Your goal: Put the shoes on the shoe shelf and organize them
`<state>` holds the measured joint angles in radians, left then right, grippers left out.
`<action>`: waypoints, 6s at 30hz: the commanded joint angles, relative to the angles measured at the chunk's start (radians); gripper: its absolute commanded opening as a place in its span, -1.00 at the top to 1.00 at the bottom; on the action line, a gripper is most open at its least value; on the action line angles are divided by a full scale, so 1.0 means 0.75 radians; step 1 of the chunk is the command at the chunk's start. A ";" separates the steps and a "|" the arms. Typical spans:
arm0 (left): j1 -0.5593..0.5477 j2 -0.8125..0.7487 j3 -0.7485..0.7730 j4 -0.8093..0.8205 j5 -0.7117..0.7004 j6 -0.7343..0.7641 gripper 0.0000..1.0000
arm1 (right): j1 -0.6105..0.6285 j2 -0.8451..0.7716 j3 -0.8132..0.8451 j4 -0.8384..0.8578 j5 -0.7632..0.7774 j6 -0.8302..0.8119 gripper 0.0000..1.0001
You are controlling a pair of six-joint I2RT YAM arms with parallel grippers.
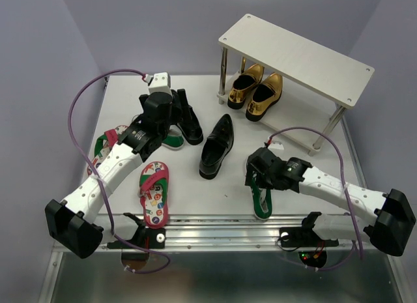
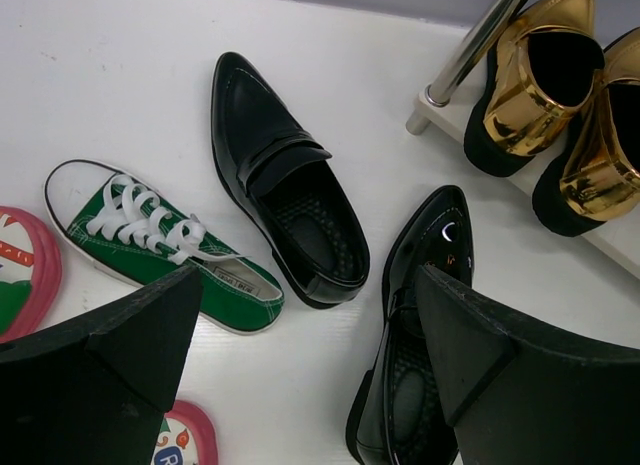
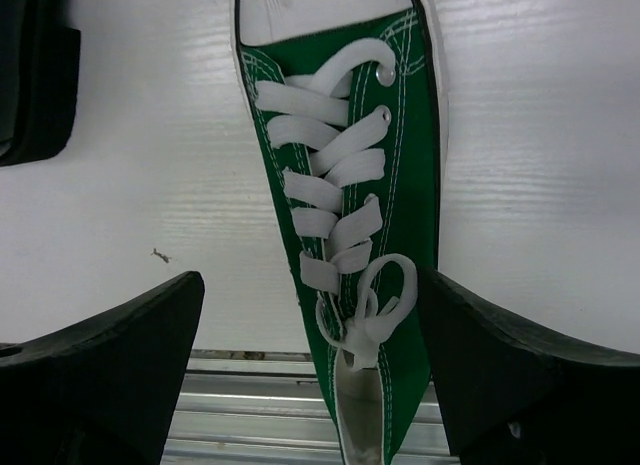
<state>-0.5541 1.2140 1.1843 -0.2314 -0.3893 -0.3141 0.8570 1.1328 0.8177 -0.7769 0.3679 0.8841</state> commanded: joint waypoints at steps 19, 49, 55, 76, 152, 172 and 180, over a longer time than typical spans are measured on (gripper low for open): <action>0.007 0.058 0.045 0.008 -0.031 -0.011 -0.98 | 0.060 0.003 -0.066 0.032 0.131 0.143 0.99; 0.009 -0.074 -0.041 -0.013 -0.117 0.049 -0.98 | -0.666 0.277 0.681 -0.024 0.205 -0.213 0.99; 0.013 -0.107 -0.053 -0.033 -0.156 0.081 -0.98 | -0.735 0.400 0.750 0.056 0.260 -0.207 0.99; 0.027 -0.173 -0.092 -0.047 -0.154 0.100 -0.98 | -0.793 0.345 0.434 0.381 0.213 -0.240 0.98; 0.027 0.046 -0.016 -0.019 -0.033 0.063 -0.98 | -0.124 -0.050 0.364 -0.390 0.495 0.296 0.99; 0.027 0.009 -0.016 -0.027 -0.035 0.063 -0.98 | -0.621 0.085 0.358 0.129 0.332 -0.242 0.99; 0.025 -0.021 -0.021 -0.037 -0.054 0.063 -0.98 | -0.803 0.220 0.393 0.261 0.250 -0.403 0.99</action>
<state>-0.5411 1.2434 1.1351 -0.2737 -0.4114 -0.2707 0.3019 1.3048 1.0622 -0.7479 0.5430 0.6678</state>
